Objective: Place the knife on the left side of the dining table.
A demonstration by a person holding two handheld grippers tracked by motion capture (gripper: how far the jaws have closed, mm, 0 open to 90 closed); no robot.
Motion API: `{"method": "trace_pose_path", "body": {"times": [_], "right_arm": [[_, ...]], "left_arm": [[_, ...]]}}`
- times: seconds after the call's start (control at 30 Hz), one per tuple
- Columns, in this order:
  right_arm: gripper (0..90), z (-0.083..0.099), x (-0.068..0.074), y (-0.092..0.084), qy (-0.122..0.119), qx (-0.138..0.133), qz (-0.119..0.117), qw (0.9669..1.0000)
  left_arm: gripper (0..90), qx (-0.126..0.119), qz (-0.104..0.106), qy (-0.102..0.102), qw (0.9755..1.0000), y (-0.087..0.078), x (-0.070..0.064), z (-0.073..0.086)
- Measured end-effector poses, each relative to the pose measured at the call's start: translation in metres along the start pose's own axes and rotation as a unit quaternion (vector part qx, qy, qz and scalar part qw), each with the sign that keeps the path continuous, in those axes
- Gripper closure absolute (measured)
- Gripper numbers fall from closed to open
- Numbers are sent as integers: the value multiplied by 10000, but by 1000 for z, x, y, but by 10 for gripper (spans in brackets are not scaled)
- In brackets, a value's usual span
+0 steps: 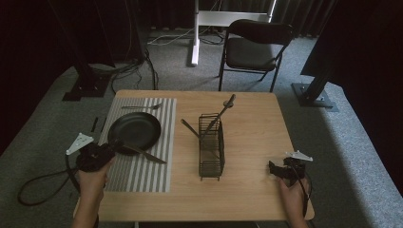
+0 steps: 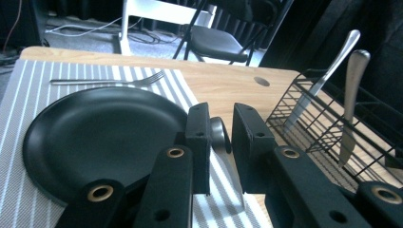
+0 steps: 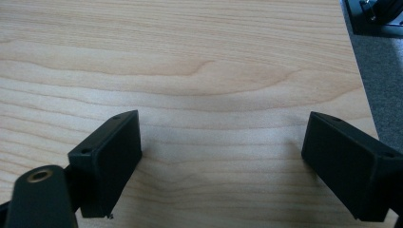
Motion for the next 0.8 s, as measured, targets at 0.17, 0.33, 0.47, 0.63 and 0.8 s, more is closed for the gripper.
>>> {"method": "trace_pose_path", "body": {"times": [0.17,0.33,0.47,0.63,0.8], "right_arm": [[122,0,0,0,1,0,0,10000],[122,0,0,0,-2,0,1,10000],[122,0,0,0,1,0,2,10000],[122,0,0,0,-2,-1,0,10000],[122,0,0,0,1,0,1,10000]], "left_arm": [[751,95,-181,-139,9997,-5,16,10],[733,219,-257,-379,9987,-11,32,21],[711,312,-341,-458,9979,-13,43,29],[692,383,-443,-586,9966,-14,53,39],[669,450,-519,-783,9946,-15,65,51]]}}
Point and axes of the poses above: each handheld gripper's, and its own axes: y roughly forward along the jaws, z roughly out of its underside, x roughly to its left, the point moved 6 cm from there along y, roughly forward along the jaws, and after that the axes turned 11 degrees about -x, right-handed, at the moved point
